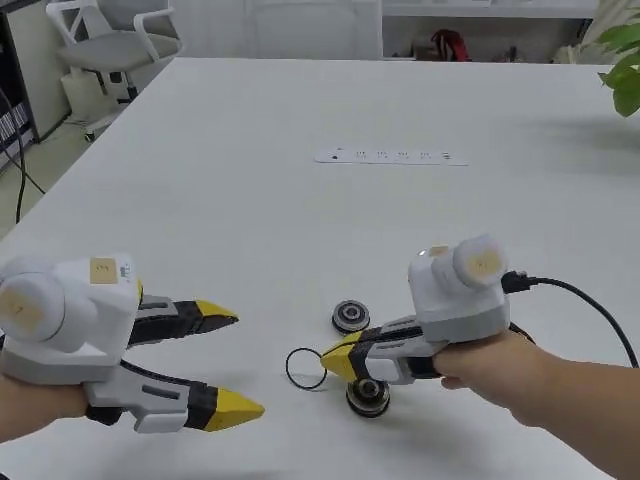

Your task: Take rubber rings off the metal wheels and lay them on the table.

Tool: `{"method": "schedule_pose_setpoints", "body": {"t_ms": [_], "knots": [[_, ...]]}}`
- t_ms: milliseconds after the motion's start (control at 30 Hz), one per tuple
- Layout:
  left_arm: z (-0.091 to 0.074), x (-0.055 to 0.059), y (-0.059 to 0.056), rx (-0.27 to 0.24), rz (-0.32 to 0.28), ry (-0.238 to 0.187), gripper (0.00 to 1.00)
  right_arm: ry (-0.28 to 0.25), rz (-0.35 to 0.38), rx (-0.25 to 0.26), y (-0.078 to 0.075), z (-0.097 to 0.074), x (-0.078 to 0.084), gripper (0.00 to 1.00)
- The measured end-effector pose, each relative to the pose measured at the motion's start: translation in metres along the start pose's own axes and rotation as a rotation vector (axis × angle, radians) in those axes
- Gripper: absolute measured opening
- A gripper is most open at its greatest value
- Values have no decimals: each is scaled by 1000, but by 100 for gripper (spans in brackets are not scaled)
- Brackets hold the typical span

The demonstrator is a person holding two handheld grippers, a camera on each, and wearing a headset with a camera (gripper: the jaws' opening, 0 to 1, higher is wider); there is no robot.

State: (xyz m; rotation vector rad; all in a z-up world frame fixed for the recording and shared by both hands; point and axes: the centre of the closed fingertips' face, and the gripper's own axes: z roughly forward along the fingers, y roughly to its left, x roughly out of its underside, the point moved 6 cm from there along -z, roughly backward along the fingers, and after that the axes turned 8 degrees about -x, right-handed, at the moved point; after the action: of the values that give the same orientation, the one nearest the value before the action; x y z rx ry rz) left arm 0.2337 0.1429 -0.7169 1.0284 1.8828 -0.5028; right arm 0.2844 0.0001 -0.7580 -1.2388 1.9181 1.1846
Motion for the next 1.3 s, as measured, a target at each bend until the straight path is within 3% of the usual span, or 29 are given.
{"method": "schedule_pose_setpoints", "body": {"t_ms": [200, 700, 1300], "knots": [[0, -3, 0, -1, 4, -3, 64, -10, -21, 6, -1, -3, -3, 14], [7, -13, -1, 16, 25, -12, 63, -34, -60, -33, 12, -23, -10, 28], [24, -29, -5, 55, 57, -25, 63, -27, -119, -26, 13, -57, 9, 41]]}}
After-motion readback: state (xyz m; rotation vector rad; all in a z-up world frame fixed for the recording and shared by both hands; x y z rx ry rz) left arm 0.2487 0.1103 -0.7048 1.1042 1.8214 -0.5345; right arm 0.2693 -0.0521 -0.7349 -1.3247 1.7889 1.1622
